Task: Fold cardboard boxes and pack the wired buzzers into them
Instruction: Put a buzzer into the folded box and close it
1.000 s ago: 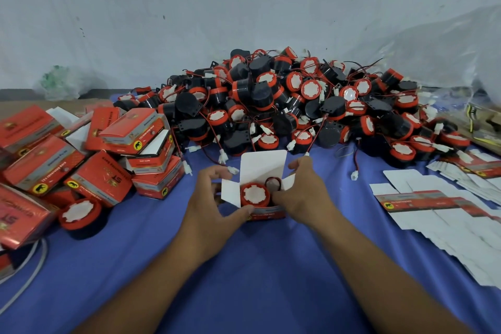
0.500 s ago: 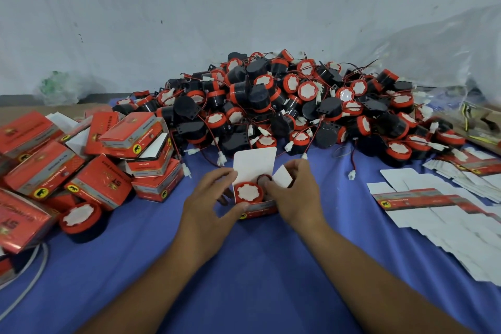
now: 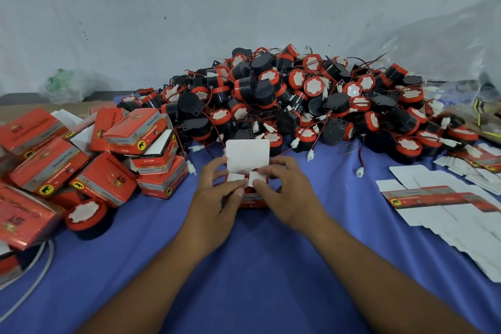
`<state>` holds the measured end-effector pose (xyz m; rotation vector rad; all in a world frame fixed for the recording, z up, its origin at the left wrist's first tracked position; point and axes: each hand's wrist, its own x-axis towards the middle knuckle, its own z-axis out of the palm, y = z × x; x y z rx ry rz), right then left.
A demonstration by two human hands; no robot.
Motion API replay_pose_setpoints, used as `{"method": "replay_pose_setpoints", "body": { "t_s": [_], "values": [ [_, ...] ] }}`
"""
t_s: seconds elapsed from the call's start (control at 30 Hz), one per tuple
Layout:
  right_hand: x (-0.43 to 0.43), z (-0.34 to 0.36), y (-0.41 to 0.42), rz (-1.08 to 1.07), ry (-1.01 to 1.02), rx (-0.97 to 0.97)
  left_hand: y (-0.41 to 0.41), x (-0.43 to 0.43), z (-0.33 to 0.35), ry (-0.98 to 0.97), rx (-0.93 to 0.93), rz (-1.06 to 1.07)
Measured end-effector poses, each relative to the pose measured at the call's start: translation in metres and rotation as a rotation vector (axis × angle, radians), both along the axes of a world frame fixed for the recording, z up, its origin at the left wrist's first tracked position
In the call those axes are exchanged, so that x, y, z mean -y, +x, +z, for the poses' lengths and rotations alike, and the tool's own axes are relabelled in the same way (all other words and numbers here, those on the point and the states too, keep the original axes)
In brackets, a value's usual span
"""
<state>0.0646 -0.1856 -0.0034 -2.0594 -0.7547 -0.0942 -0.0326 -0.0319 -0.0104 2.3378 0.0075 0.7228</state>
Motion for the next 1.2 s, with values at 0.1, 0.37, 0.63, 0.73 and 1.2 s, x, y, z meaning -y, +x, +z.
{"method": "replay_pose_setpoints", "body": {
  "t_s": [0.1,0.37,0.63,0.73,1.2],
  "values": [
    [0.004,0.001,0.002,0.046,-0.033,0.035,-0.001,-0.004,0.001,-0.043,0.055,0.015],
    [0.005,0.002,0.004,0.091,-0.041,-0.005,0.001,-0.012,-0.005,-0.035,-0.052,-0.006],
    [0.001,0.011,0.002,0.165,-0.089,-0.065,0.006,-0.004,-0.007,0.156,-0.169,-0.026],
    [0.003,0.011,0.005,0.184,-0.029,-0.119,0.006,-0.003,-0.006,0.105,-0.171,-0.019],
    [0.014,0.011,0.000,0.234,0.038,-0.187,0.006,-0.004,0.001,-0.020,-0.235,-0.078]
  ]
}}
